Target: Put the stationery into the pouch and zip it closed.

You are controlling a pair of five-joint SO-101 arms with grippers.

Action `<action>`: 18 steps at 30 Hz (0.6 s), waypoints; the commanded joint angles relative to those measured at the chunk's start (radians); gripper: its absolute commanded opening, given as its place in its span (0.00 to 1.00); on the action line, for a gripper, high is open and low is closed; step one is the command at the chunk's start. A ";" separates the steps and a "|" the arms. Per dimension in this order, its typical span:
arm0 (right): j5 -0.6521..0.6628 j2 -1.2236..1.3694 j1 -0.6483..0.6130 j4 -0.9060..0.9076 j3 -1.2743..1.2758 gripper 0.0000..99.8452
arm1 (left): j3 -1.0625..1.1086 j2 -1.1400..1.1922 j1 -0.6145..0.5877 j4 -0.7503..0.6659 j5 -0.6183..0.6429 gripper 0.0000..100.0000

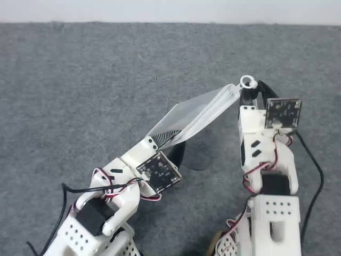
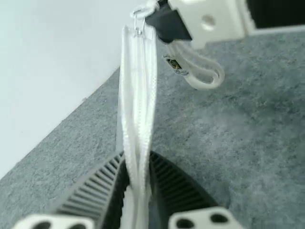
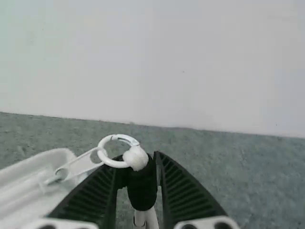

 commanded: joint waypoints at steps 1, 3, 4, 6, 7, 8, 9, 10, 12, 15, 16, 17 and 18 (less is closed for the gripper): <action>-0.025 0.067 0.079 -0.027 -0.074 0.01 | -0.005 -0.015 -0.006 0.032 -0.006 0.01; -0.025 0.071 0.077 -0.024 -0.074 0.01 | -0.005 -0.015 -0.006 0.032 -0.005 0.01; -0.025 0.071 0.077 -0.024 -0.074 0.01 | -0.007 -0.015 -0.006 0.032 -0.003 0.01; -0.025 0.071 0.077 -0.019 -0.074 0.01 | -0.007 -0.015 -0.006 0.032 -0.002 0.01; -0.025 0.071 0.077 -0.019 -0.074 0.01 | -0.007 -0.015 -0.006 0.032 -0.002 0.01; -0.026 0.071 0.077 -0.018 -0.072 0.01 | -0.007 -0.015 -0.006 0.032 -0.002 0.01; -0.026 0.071 0.076 -0.018 -0.071 0.01 | -0.007 -0.015 -0.006 0.032 -0.002 0.01; -0.026 0.071 0.076 -0.018 -0.071 0.01 | -0.007 -0.015 -0.006 0.032 0.000 0.01; -0.026 0.071 0.065 -0.018 -0.069 0.01 | -0.008 -0.015 -0.008 0.032 0.000 0.01; -0.026 0.071 0.042 -0.016 -0.069 0.01 | -0.010 -0.015 -0.008 0.032 0.002 0.01; -0.026 0.071 0.035 -0.016 -0.068 0.01 | -0.008 -0.015 -0.008 0.032 0.002 0.01; -0.026 0.071 0.028 -0.012 -0.068 0.03 | -0.008 -0.017 -0.008 0.032 0.002 0.01; -0.026 0.071 0.022 0.007 -0.068 0.06 | -0.008 -0.017 -0.012 0.031 0.002 0.01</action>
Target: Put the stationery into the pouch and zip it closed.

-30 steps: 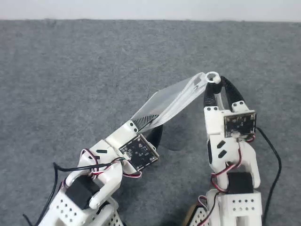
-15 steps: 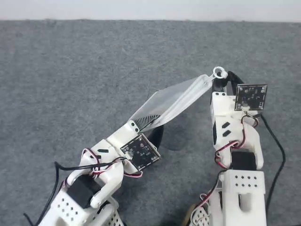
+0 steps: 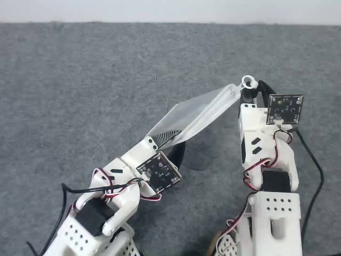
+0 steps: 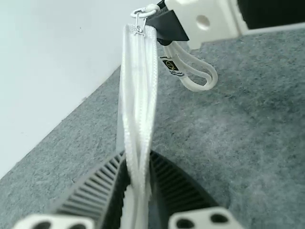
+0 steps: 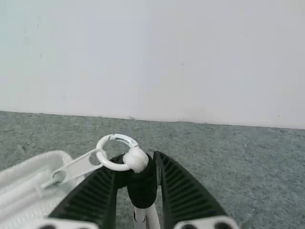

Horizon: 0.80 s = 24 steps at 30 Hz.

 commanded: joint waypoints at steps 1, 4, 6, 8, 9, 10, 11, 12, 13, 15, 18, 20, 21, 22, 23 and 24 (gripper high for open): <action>-0.014 0.039 0.015 0.033 -0.057 0.09 | -0.008 -0.017 -0.028 0.026 0.002 0.01; -0.014 0.039 -0.015 0.099 -0.068 0.20 | -0.012 -0.017 -0.078 -0.005 0.002 0.01; -0.014 0.039 -0.038 0.143 -0.080 0.24 | -0.008 -0.017 -0.117 -0.035 0.000 0.01; -0.014 0.039 -0.051 0.185 -0.100 0.24 | -0.008 -0.017 -0.155 -0.064 -0.002 0.01; -0.014 0.039 -0.056 0.203 -0.109 0.24 | -0.008 -0.017 -0.173 -0.077 -0.002 0.01; -0.014 0.039 -0.061 0.217 -0.115 0.24 | -0.008 -0.017 -0.190 -0.091 -0.002 0.01; -0.014 0.039 -0.065 0.226 -0.120 0.24 | -0.008 -0.017 -0.209 -0.107 -0.002 0.01; -0.014 0.038 -0.071 0.229 -0.120 0.25 | -0.008 -0.017 -0.227 -0.121 0.000 0.01; -0.014 0.038 -0.073 0.232 -0.120 0.25 | -0.008 -0.017 -0.247 -0.137 0.000 0.01; -0.014 0.038 -0.076 0.232 -0.120 0.25 | -0.008 -0.017 -0.287 -0.169 0.000 0.01; -0.014 0.038 -0.076 0.234 -0.120 0.24 | -0.010 -0.017 -0.365 -0.235 0.000 0.01; -0.014 0.038 -0.076 0.234 -0.120 0.24 | -0.012 -0.017 -0.419 -0.284 0.000 0.01; -0.014 0.038 -0.076 0.234 -0.120 0.24 | -0.012 -0.017 -0.440 -0.304 0.000 0.01; -0.014 0.038 -0.076 0.234 -0.120 0.24 | -0.012 -0.017 -0.459 -0.318 0.000 0.01; -0.014 0.038 -0.076 0.234 -0.118 0.24 | -0.010 -0.017 -0.473 -0.328 0.000 0.01; -0.014 0.038 -0.076 0.234 -0.118 0.24 | -0.008 -0.017 -0.480 -0.334 0.000 0.01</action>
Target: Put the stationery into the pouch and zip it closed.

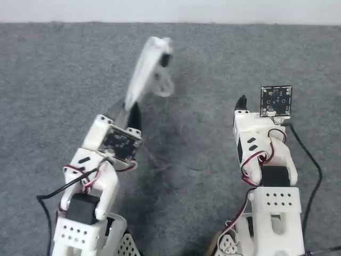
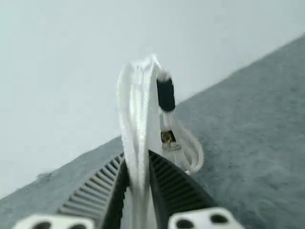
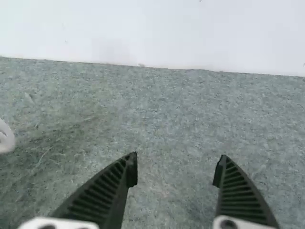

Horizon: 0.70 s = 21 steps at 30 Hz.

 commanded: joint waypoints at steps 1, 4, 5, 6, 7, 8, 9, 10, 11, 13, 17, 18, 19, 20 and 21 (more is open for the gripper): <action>-0.009 -0.004 -0.012 0.007 -0.064 0.24 | -0.030 -0.018 -0.034 -0.072 -0.008 0.01; -0.009 -0.004 -0.012 0.007 -0.064 0.24 | -0.012 -0.018 -0.015 -0.072 -0.006 0.01; -0.009 -0.004 -0.012 0.007 -0.064 0.24 | -0.004 -0.018 -0.002 -0.074 -0.006 0.01; -0.009 -0.004 -0.012 0.008 -0.064 0.24 | 0.002 -0.017 0.012 -0.072 -0.006 0.01; -0.009 -0.004 -0.012 0.008 -0.064 0.24 | 0.010 -0.017 0.023 -0.072 -0.006 0.02; -0.009 -0.004 -0.012 0.008 -0.064 0.24 | 0.016 -0.017 0.029 -0.072 -0.006 0.04; -0.009 -0.004 -0.012 0.008 -0.063 0.24 | 0.019 -0.017 0.034 -0.072 0.005 0.07; -0.009 -0.004 -0.012 0.008 -0.063 0.24 | 0.021 -0.017 0.034 -0.072 0.035 0.10; -0.009 -0.004 -0.012 0.008 -0.063 0.24 | 0.021 -0.017 0.034 -0.072 0.081 0.13; -0.009 -0.004 -0.012 0.008 -0.061 0.24 | 0.018 -0.017 0.031 -0.072 0.201 0.19; -0.009 -0.004 -0.012 0.007 -0.061 0.24 | -0.015 -0.018 0.032 -0.069 0.413 0.26; -0.009 -0.004 -0.012 0.007 -0.061 0.24 | -0.025 -0.018 0.035 -0.069 0.457 0.26; -0.009 -0.004 -0.012 0.005 -0.061 0.24 | -0.036 -0.018 0.037 -0.068 0.497 0.26; -0.009 -0.004 -0.012 0.005 -0.061 0.24 | -0.047 -0.018 0.037 -0.068 0.539 0.26; -0.009 -0.002 -0.012 0.005 -0.061 0.24 | -0.056 -0.018 0.037 -0.068 0.580 0.26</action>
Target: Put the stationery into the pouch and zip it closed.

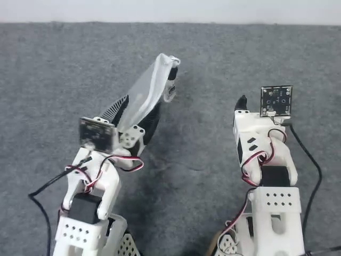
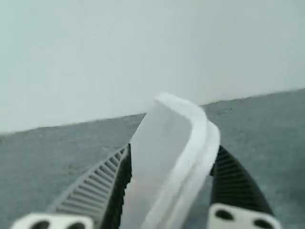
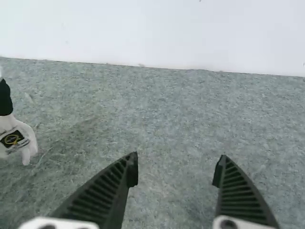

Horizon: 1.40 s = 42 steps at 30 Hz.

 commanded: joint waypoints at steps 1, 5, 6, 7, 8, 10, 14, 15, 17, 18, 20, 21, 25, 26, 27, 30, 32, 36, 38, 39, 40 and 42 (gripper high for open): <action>-0.009 -0.002 -0.012 0.004 -0.061 0.24 | -0.101 -0.017 0.003 -0.021 0.167 0.26; -0.009 -0.002 -0.012 -0.001 -0.061 0.24 | -0.168 -0.017 -0.002 0.041 0.288 0.26; -0.009 -0.002 -0.010 -0.001 -0.061 0.24 | -0.193 -0.017 0.002 0.072 0.316 0.26; -0.009 -0.002 -0.010 -0.001 -0.061 0.24 | -0.219 -0.017 0.002 0.101 0.342 0.26; -0.009 -0.002 -0.008 -0.001 -0.061 0.24 | -0.240 -0.017 0.002 0.126 0.364 0.26; -0.009 -0.002 -0.005 -0.001 -0.060 0.24 | -0.268 -0.017 -0.002 0.157 0.391 0.26; -0.009 -0.002 -0.004 0.005 -0.060 0.24 | -0.257 -0.017 -0.002 0.158 0.393 0.26; -0.009 -0.002 -0.002 0.007 -0.060 0.24 | -0.252 -0.017 -0.003 0.155 0.393 0.26; -0.009 -0.002 -0.002 0.002 -0.043 0.24 | -0.240 -0.017 -0.023 0.130 0.393 0.26; -0.009 -0.002 -0.002 -0.001 -0.034 0.24 | -0.228 -0.017 -0.041 0.114 0.393 0.24; -0.006 -0.002 -0.002 -0.001 -0.025 0.24 | -0.196 -0.017 -0.074 0.049 0.393 0.20; -0.006 -0.002 -0.002 -0.001 -0.025 0.24 | -0.174 -0.017 -0.091 0.009 0.393 0.17; -0.008 -0.030 -0.002 0.005 -0.017 0.24 | -0.064 -0.017 -0.147 -0.201 0.391 0.10; -0.008 -0.050 -0.002 0.004 -0.008 0.24 | -0.036 -0.017 -0.160 -0.253 0.381 0.09; -0.008 -0.071 -0.002 -0.001 0.006 0.22 | -0.010 -0.017 -0.169 -0.304 0.362 0.09; -0.008 -0.156 -0.010 -0.002 0.040 0.13 | 0.058 -0.017 -0.192 -0.422 0.322 0.06; -0.008 -0.219 -0.012 -0.002 0.064 0.09 | 0.094 -0.017 -0.193 -0.482 0.298 0.05; -0.008 -0.349 -0.012 -0.005 0.127 0.06 | 0.134 -0.017 -0.187 -0.559 0.256 0.03; -0.008 -0.412 -0.012 -0.038 0.172 0.05 | 0.148 -0.017 -0.184 -0.586 0.245 0.03; -0.008 -0.446 -0.012 -0.061 0.196 0.04 | 0.153 -0.017 -0.184 -0.594 0.244 0.03; -0.008 -0.476 -0.012 -0.081 0.222 0.02 | 0.153 -0.017 -0.184 -0.594 0.244 0.03; -0.003 -0.541 -0.012 -0.114 0.270 0.00 | 0.153 -0.017 -0.184 -0.591 0.244 0.03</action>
